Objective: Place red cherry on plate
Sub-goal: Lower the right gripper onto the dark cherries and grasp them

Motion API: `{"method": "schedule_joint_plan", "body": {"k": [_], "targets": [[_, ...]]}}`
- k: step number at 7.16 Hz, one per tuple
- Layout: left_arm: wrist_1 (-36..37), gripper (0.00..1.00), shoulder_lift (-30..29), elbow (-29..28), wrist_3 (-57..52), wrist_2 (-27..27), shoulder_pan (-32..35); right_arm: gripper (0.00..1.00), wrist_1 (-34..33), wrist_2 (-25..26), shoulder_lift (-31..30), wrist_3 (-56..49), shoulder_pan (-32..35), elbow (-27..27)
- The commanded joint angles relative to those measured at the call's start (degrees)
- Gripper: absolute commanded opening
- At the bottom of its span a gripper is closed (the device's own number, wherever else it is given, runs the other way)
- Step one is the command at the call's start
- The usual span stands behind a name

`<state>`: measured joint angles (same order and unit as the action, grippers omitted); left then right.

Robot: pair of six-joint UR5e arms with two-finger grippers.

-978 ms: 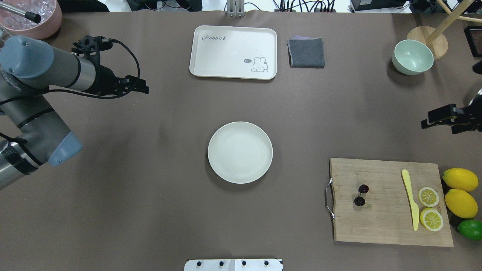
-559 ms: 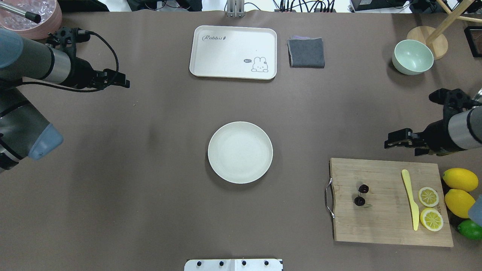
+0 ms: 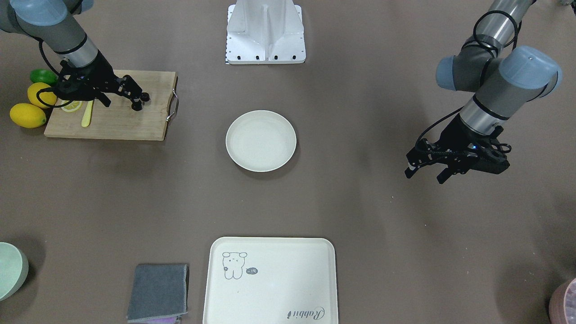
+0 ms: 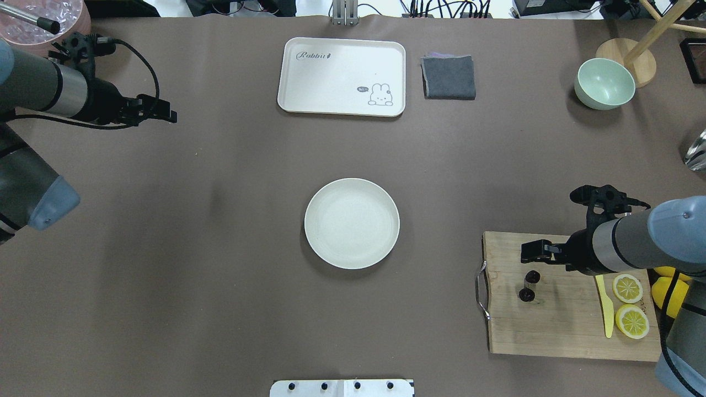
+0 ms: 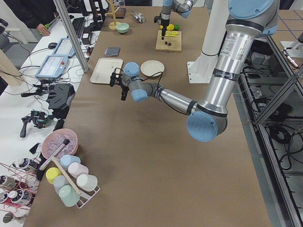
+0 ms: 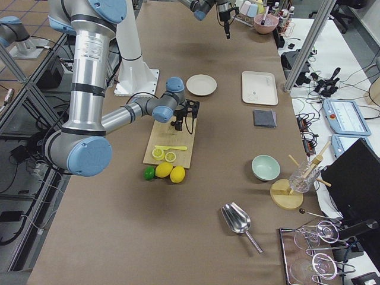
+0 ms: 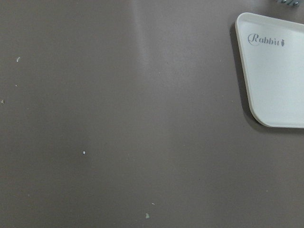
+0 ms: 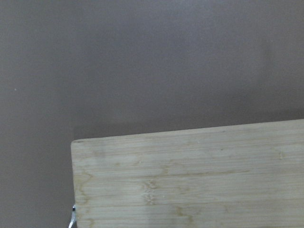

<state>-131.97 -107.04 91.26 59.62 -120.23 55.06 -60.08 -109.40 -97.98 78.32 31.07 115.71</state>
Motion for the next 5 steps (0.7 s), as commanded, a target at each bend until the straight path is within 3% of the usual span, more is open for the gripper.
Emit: {"method": "schedule_joint_plan", "body": {"k": [1,5], "targets": [[-0.04,0.98,0.17,0.06,-0.03,-0.18,0.57,0.99,-0.04,1.29,0.78,0.08,-2.06,-1.89],[-0.22,0.98,0.17,-0.03,-0.03,-0.18,0.57,0.91,-0.13,1.11,0.69,0.17,-3.82,-1.63]]}}
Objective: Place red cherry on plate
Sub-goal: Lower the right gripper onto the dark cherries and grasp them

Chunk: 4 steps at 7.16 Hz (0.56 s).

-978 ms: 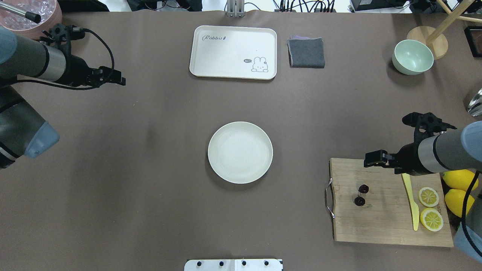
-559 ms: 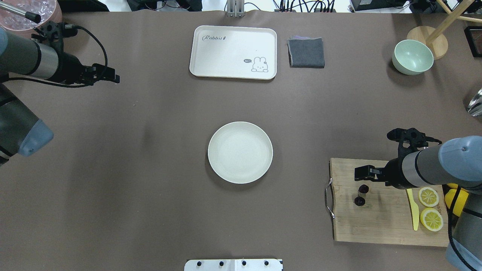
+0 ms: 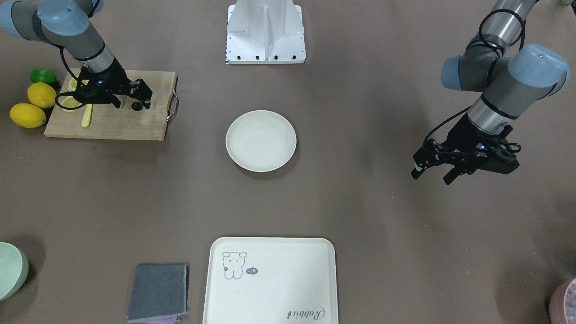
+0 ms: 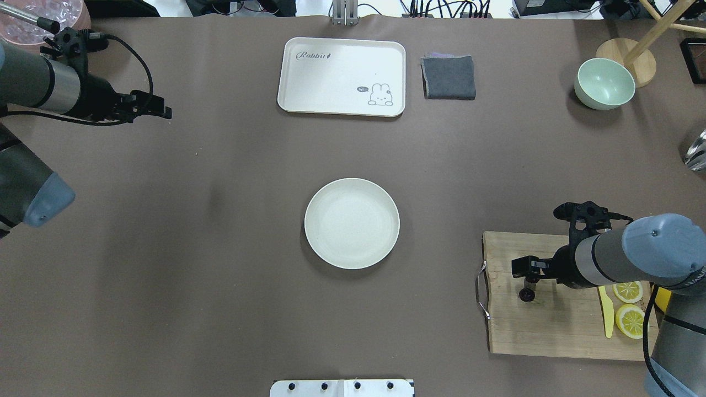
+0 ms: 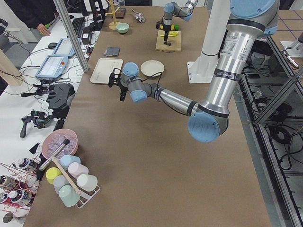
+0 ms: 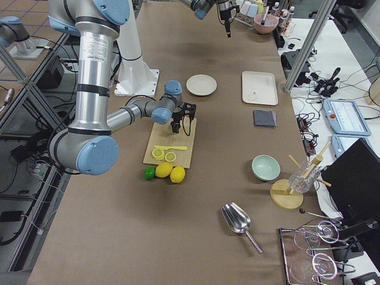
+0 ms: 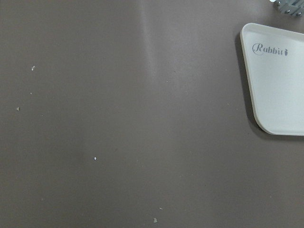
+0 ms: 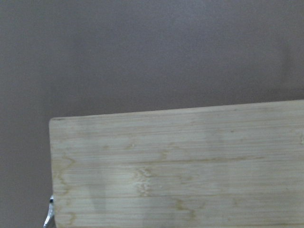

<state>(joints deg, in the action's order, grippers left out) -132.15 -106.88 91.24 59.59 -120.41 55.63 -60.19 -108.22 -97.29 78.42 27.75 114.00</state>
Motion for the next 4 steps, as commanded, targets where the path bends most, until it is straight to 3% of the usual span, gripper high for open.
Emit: {"method": "schedule_joint_plan", "body": {"k": [1,2,3,4], "targets": [[-0.03,0.98,0.00,-0.01,0.00,0.00,0.00,0.60,-0.10,-0.15,0.00,0.07,-0.77,-0.01],[-0.03,0.98,0.00,-0.01,0.00,0.00,0.00,0.11,-0.19,-0.15,-0.09,-0.02,-0.77,-0.09],[-0.03,0.98,0.00,-0.01,0.00,0.00,-0.08,0.00,-0.19,-0.15,-0.09,-0.02,-0.68,0.08],[-0.03,0.98,0.00,0.08,0.00,-0.09,-0.08,0.00,-0.19,0.02,-0.09,-0.02,-0.59,0.17]]}}
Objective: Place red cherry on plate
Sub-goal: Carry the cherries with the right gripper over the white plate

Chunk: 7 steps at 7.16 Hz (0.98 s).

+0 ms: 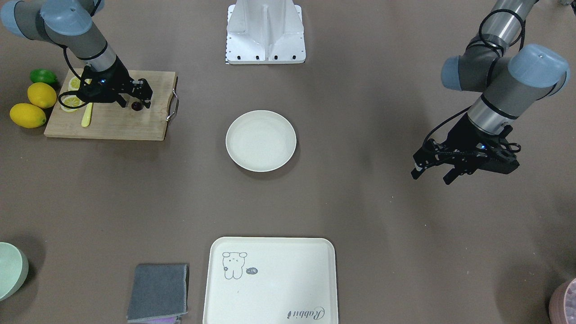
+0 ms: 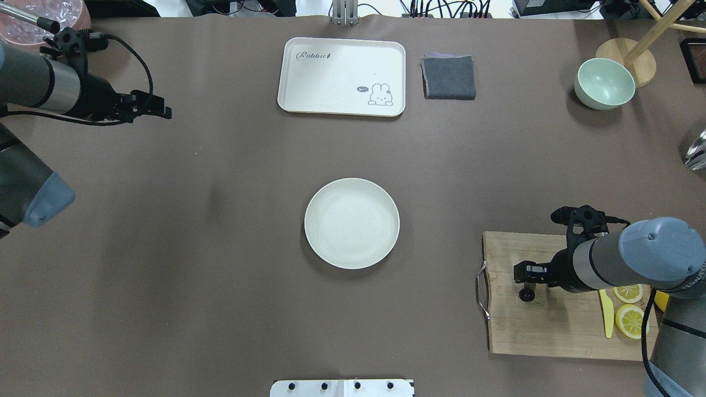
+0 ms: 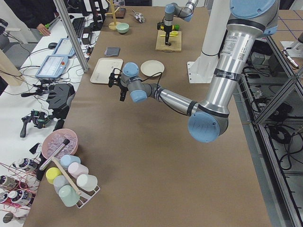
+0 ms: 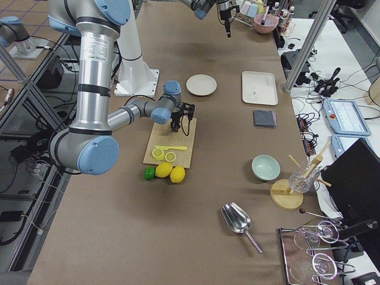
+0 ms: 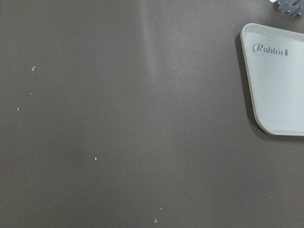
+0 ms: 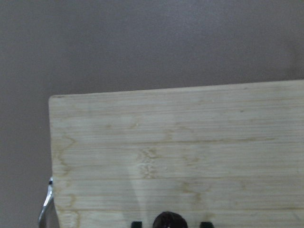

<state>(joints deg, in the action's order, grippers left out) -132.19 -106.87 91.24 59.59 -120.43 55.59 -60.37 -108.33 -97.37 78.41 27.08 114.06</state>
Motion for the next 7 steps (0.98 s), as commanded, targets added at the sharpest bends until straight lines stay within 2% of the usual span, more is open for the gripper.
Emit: {"method": "schedule_joint_plan", "body": {"k": [1,2,3,4,5,6,7], "targets": [[0.00,0.98,0.17,0.08,0.00,-0.07,0.04,0.00,-0.10,-0.04,-0.01,-0.01,0.86,0.37],[0.00,0.98,0.18,-0.01,0.00,-0.50,0.04,0.00,-0.10,-1.35,0.16,-0.10,2.95,1.16],[0.35,0.98,0.18,-0.36,-0.09,-1.12,1.26,0.00,-1.75,-3.19,2.86,-0.10,4.19,1.69],[0.44,0.98,0.26,-1.06,-0.52,-0.95,2.32,0.00,-10.30,-3.38,11.33,-0.18,4.64,1.35],[0.61,0.98,3.48,-1.41,-8.79,-1.38,5.46,0.00,-23.17,-2.95,23.16,-0.79,4.91,0.39],[2.53,0.98,5.78,-1.76,-20.45,-2.17,7.67,0.00,-28.00,-2.59,30.50,-0.80,4.39,-1.80],[7.51,0.98,7.98,-1.68,-27.79,-4.79,11.61,0.00,-28.14,-1.72,34.92,-0.80,3.25,-4.95]]}}
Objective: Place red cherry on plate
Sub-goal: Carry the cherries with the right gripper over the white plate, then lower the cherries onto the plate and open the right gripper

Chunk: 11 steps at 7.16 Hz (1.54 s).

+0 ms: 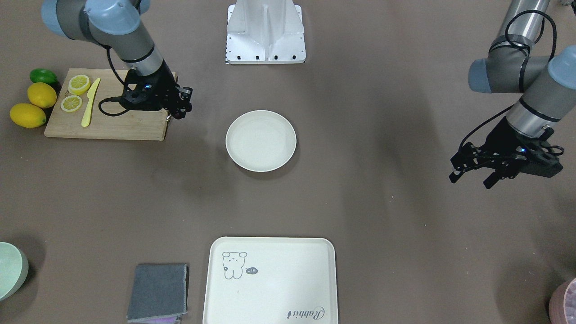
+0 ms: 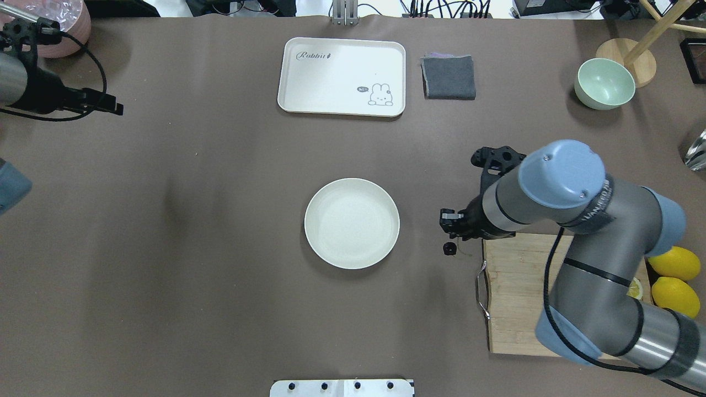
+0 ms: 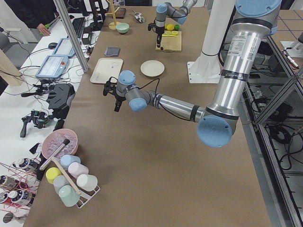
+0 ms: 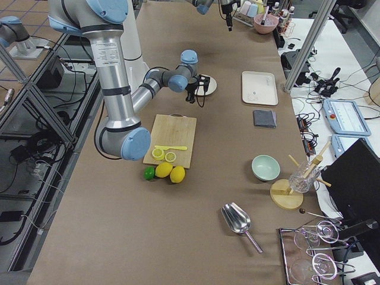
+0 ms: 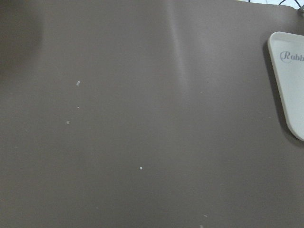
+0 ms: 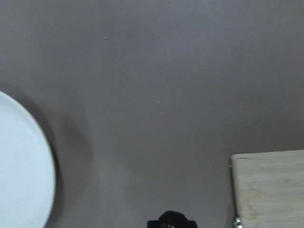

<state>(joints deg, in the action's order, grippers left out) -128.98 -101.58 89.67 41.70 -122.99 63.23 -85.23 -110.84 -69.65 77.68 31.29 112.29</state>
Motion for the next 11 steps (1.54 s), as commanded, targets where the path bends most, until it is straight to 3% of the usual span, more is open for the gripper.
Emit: {"method": "schedule_joint_plan", "body": {"k": [1,4,5,6,7,10,11], "targets": [[7.92,0.98,4.87,-0.28,-16.50,-3.29,7.14,0.00,-3.19,2.63,10.82,-0.07,-2.01,-6.44],[11.65,0.98,8.32,-0.28,-26.84,-3.30,13.57,0.00,-2.66,6.68,17.96,-0.51,-5.35,-15.24],[11.56,0.98,9.28,-0.28,-27.63,-3.39,14.37,0.20,-0.49,6.78,18.58,-0.42,-5.71,-17.26],[11.73,0.98,9.64,-0.63,-30.95,-3.39,15.85,0.81,3.71,6.95,19.55,-0.07,-5.80,-20.41],[11.74,0.98,10.86,-0.46,-32.03,-3.48,17.61,1.00,4.19,7.39,20.77,0.28,-5.80,-22.45],[11.74,0.98,11.14,-0.54,-33.35,-3.48,18.24,1.00,2.62,7.31,20.18,-0.33,-2.67,-19.76],[11.65,0.98,12.18,-0.63,-33.44,-3.39,18.50,1.00,-2.26,1.56,18.26,-1.90,2.75,-17.22]]}}
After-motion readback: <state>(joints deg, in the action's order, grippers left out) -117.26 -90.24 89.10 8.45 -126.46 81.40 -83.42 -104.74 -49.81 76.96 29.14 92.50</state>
